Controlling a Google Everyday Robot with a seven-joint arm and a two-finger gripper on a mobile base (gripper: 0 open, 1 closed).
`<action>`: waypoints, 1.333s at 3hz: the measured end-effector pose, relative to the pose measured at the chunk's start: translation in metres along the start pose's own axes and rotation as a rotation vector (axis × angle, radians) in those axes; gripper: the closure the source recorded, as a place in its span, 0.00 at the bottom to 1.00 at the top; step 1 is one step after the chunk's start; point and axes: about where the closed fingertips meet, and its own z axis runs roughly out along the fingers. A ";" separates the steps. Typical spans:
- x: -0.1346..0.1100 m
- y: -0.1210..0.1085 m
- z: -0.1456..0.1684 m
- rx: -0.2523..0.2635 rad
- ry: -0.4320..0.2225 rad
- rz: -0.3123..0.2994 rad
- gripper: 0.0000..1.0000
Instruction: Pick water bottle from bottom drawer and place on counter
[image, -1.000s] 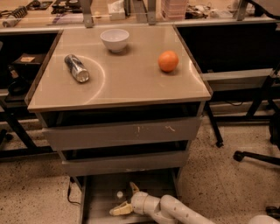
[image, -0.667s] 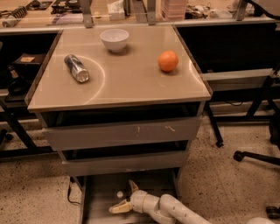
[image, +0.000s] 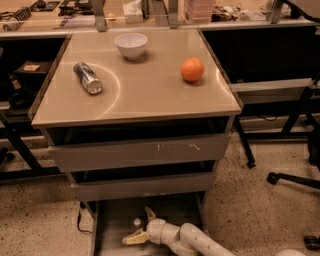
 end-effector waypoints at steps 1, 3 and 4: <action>0.000 0.000 0.000 0.000 0.000 0.000 0.17; 0.000 0.000 0.000 -0.001 0.000 0.000 0.64; 0.000 0.000 0.000 -0.001 0.000 0.000 0.87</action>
Offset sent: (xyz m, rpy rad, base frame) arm 0.0000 0.0003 -0.0003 0.0004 0.0004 0.0003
